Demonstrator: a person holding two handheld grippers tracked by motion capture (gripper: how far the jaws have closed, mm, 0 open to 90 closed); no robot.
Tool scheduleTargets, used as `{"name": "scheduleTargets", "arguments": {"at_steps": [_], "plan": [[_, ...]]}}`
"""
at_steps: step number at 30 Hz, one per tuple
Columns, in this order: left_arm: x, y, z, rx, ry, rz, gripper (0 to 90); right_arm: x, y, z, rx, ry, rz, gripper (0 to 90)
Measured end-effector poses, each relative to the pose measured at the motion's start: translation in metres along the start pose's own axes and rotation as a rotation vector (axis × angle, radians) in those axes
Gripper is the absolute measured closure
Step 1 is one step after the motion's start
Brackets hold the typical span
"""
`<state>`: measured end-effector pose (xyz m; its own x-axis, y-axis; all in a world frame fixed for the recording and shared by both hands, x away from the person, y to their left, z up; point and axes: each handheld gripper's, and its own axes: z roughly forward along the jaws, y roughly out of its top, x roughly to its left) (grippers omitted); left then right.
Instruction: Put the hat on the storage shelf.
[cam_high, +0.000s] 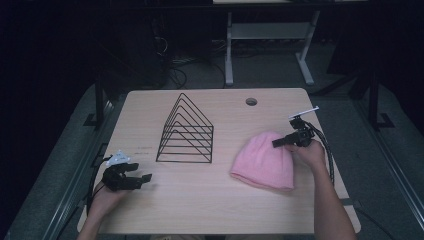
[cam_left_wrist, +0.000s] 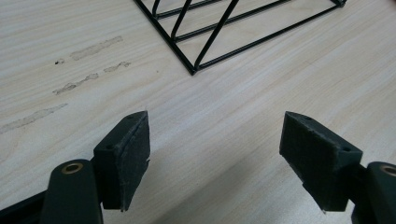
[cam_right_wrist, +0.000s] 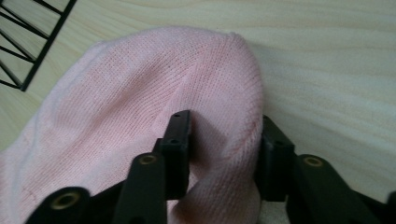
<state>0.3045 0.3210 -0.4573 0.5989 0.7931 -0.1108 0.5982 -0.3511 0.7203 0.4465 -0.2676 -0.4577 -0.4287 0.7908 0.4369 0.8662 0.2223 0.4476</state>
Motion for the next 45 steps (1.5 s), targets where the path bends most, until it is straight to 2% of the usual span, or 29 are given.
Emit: {"name": "scheduleTargets", "arguments": {"at_steps": [3, 7, 10, 21, 30, 31, 34, 43, 45], "plan": [[0.0, 0.0, -0.001, -0.005, 0.0, -0.004, 24.6, -0.003, -0.002, -0.001, -0.006, 0.029, 0.024, 67.9], [0.0, -0.001, -0.002, 0.002, -0.001, 0.011, 24.6, -0.004, -0.004, -0.002, -0.023, 0.046, 0.026, 73.6], [0.0, -0.001, -0.002, 0.002, -0.002, 0.011, 24.7, -0.002, -0.004, -0.004, -0.029, 0.051, 0.011, 75.4], [-0.002, -0.002, -0.002, -0.005, -0.011, 0.008, 24.7, 0.028, 0.001, -0.024, -0.079, 0.074, -0.104, 78.7], [-0.002, -0.003, -0.005, -0.01, -0.012, 0.009, 24.7, 0.049, 0.009, -0.048, -0.124, 0.082, -0.158, 79.4], [-0.001, -0.003, -0.005, -0.017, -0.013, 0.001, 24.7, 0.055, 0.012, -0.055, -0.139, 0.084, -0.181, 79.4], [-0.002, -0.004, -0.005, -0.022, -0.016, -0.007, 24.7, 0.063, 0.015, -0.062, -0.154, 0.087, -0.198, 79.5], [-0.003, -0.002, -0.007, -0.015, -0.02, 0.015, 24.7, 0.085, 0.027, -0.09, -0.181, 0.071, -0.274, 79.8], [-0.004, -0.002, -0.007, -0.026, -0.022, 0.001, 24.7, 0.087, 0.029, -0.093, -0.185, 0.065, -0.285, 79.8]]}}
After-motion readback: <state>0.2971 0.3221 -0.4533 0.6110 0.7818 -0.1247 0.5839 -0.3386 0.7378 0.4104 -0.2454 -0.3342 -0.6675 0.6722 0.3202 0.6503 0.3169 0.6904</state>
